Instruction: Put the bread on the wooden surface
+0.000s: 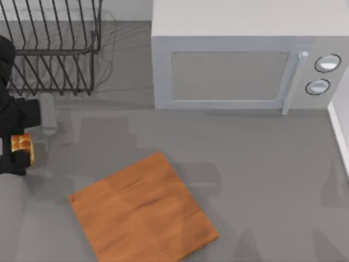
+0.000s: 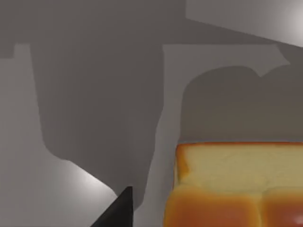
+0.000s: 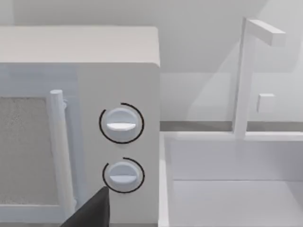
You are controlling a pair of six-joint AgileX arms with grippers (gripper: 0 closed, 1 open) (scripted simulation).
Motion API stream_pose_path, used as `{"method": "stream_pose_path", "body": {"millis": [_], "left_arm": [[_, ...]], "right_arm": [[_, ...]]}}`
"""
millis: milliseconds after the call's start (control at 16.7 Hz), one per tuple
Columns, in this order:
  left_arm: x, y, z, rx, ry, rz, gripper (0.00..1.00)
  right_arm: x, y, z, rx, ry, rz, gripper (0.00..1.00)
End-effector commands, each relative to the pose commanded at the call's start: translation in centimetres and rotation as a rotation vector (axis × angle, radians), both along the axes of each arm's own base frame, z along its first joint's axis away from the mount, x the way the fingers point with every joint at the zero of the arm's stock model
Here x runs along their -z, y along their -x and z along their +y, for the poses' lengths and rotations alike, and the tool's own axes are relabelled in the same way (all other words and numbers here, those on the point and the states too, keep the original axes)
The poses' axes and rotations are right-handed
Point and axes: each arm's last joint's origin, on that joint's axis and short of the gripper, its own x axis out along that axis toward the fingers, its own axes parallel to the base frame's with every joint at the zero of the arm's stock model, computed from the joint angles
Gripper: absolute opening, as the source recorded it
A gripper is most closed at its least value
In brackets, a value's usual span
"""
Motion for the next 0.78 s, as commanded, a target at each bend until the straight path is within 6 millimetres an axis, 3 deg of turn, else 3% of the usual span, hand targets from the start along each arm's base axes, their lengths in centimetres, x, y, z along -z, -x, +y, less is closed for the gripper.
{"method": "stream_pose_path", "body": {"millis": [480, 780], "left_arm": [[0.0, 0.0, 0.0, 0.0, 0.0, 0.0, 0.02], [0.0, 0.0, 0.0, 0.0, 0.0, 0.0, 0.0]], "right_arm": [[0.0, 0.0, 0.0, 0.0, 0.0, 0.0, 1.0], [0.0, 0.0, 0.0, 0.0, 0.0, 0.0, 1.0]]}}
